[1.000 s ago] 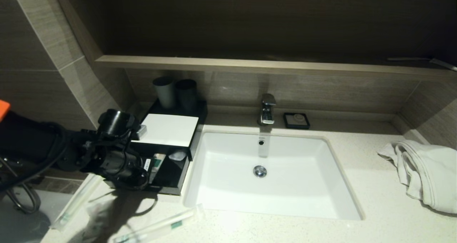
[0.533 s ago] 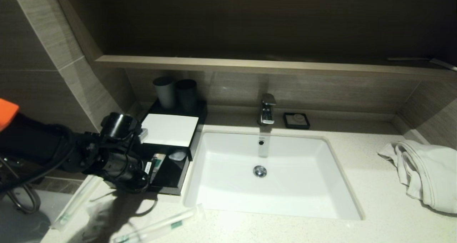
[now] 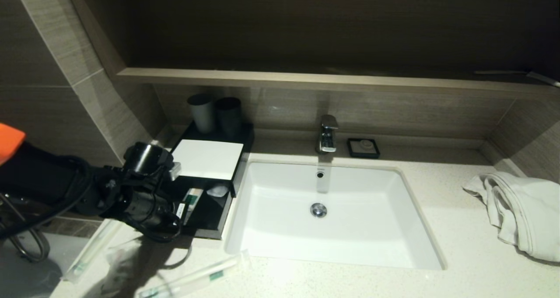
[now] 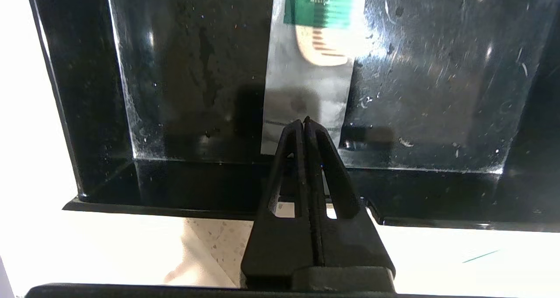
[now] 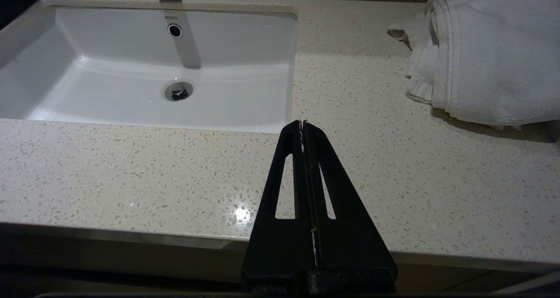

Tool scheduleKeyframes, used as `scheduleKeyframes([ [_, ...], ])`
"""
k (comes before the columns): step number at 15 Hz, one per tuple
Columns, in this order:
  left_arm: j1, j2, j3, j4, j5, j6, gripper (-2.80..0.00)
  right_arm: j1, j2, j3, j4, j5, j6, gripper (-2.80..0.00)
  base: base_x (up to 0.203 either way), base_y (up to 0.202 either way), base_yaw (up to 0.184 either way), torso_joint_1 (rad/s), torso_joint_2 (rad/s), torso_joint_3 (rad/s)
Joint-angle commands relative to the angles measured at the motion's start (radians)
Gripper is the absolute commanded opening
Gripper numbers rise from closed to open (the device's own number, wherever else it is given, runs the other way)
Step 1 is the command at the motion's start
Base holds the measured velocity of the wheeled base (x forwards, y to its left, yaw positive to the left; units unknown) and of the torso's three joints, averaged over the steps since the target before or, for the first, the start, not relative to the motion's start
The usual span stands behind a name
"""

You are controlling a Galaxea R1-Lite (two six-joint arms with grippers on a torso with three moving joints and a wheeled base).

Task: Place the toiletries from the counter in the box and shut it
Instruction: Open the drawer

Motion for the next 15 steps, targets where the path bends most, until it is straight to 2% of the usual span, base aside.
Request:
scheduleKeyframes([
  [1, 0.0, -0.009, 0.012, 0.0, 0.001, 0.0, -2.8, 0.0, 0.0, 0.0, 0.0, 0.0, 0.0, -2.8, 0.0, 0.0, 0.0, 0.0, 0.0, 0.0],
  [15, -0.001, -0.097, 0.132, 0.0, 0.001, 0.002, -2.8, 0.0, 0.0, 0.0, 0.0, 0.0, 0.0, -2.8, 0.0, 0.0, 0.0, 0.0, 0.0, 0.0],
])
